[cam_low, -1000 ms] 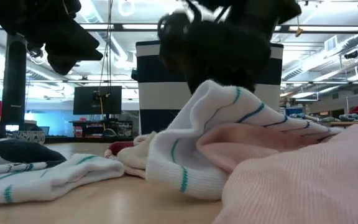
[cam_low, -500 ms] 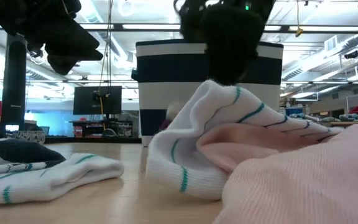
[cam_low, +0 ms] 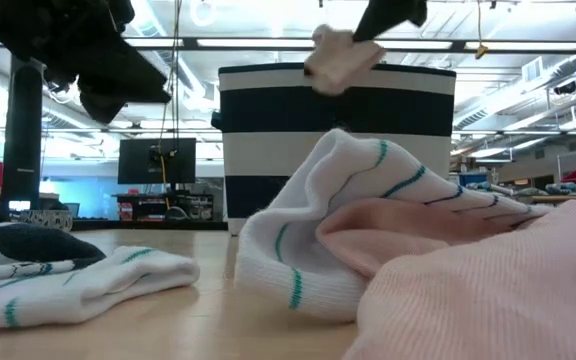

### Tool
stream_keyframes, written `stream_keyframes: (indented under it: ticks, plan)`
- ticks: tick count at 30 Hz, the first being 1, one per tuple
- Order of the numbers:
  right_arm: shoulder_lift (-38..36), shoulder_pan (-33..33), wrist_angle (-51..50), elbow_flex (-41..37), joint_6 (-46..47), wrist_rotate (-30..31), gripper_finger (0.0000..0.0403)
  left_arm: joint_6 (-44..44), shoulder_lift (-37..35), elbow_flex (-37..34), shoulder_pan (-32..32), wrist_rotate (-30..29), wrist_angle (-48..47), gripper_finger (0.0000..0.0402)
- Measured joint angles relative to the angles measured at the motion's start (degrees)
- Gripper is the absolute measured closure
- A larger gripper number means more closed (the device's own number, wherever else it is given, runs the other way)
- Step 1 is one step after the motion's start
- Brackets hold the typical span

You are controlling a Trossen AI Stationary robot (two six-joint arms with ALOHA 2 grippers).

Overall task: Sort clothes
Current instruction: Put the brown sock into the blue laundry bin, then put the left white sock into the blue laundry bin

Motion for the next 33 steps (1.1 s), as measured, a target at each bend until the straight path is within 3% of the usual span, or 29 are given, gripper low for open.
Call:
stream_keyframes:
  ticks: [11, 20, 26, 33]
  plan:
    - [-14.52, -11.24, 1.62, 0.0, -8.06, 6.91, 0.0401, 1.41, 3.44, 0.0, 0.21, -3.18, 0.32, 0.0265]
    - [-14.96, -25.19, 0.87, 0.02, -10.58, 8.75, 0.0382, 4.24, 3.42, 0.0, 0.23, -4.44, 2.88, 0.0265]
    - [-14.21, -30.74, -0.27, 0.0, -10.97, 3.88, 0.0329, 3.4, 3.44, 0.0, 0.21, -4.17, 2.88, 0.0265]
    - [-17.44, -31.77, -3.11, 0.04, -8.55, -0.27, 0.0253, 2.3, 3.44, 0.0, 0.21, -4.07, 3.33, 0.0265]
